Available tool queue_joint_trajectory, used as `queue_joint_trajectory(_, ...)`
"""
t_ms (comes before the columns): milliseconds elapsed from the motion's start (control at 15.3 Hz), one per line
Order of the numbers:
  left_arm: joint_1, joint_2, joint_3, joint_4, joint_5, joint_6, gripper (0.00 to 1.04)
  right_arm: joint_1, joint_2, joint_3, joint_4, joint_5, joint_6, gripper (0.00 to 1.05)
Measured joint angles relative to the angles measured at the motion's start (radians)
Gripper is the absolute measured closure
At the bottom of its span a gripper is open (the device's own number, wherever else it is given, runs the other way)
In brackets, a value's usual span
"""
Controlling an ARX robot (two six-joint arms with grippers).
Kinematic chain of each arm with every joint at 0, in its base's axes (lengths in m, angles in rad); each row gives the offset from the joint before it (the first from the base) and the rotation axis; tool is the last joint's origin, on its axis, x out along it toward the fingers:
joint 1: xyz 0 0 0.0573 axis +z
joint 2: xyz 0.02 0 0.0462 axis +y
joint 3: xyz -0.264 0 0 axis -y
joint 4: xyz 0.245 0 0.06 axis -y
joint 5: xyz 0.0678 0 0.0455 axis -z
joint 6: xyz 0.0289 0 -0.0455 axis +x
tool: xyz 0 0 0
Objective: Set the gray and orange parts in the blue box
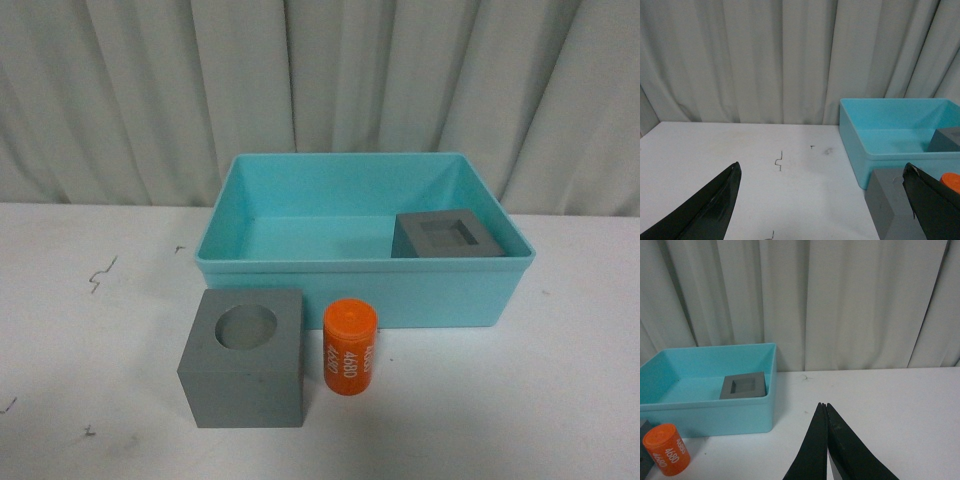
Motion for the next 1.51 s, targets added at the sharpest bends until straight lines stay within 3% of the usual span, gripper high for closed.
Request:
queue_joint_trajectory(131,0.000,0.000,0.000,0.000,0.000,0.000,0.07,0.000,-0.031,0.000,-0.034,0.000,0.000,1.03)
queue_joint_trajectory(262,0.000,0.000,0.000,0.000,-0.001,0.000,0.07,0.000,-0.187,0.000,-0.219,-0.001,0.000,1.03)
queue_joint_trajectory(524,0.000,0.000,0.000,0.000,0.000,0.000,0.07,0.000,-0.205,0.000,-0.214,-0.002,0.000,0.99)
queue_joint_trajectory(916,0.000,0.000,0.000,0.000,0.000,0.000,0.07,0.000,-0.206,0.000,-0.215,-0.002,0.000,0.30)
queue_joint_trajectory(1047,-0.045,0.206,0.146,-0.296,0.011,-0.114,0.07,0.000,-0.206,0.000,-0.215,-0.002,0.000,0.08)
queue_joint_trajectory(1112,-0.082,0.331,0.221,-0.279,0.024,-0.186,0.07,0.000,-0.206,0.000,-0.215,-0.002,0.000,0.05)
queue_joint_trajectory(1178,-0.121,0.494,0.323,-0.107,0.021,-0.224,0.07,0.000,-0.206,0.000,-0.215,-0.002,0.000,0.07)
queue_joint_trajectory(1374,-0.148,0.864,0.462,0.138,0.032,-0.242,0.07,0.000,-0.206,0.000,-0.215,-0.002,0.000,0.06)
queue_joint_trajectory(1505,-0.206,1.156,0.597,0.172,0.054,-0.244,0.07,0.000,-0.206,0.000,-0.215,-0.002,0.000,0.06)
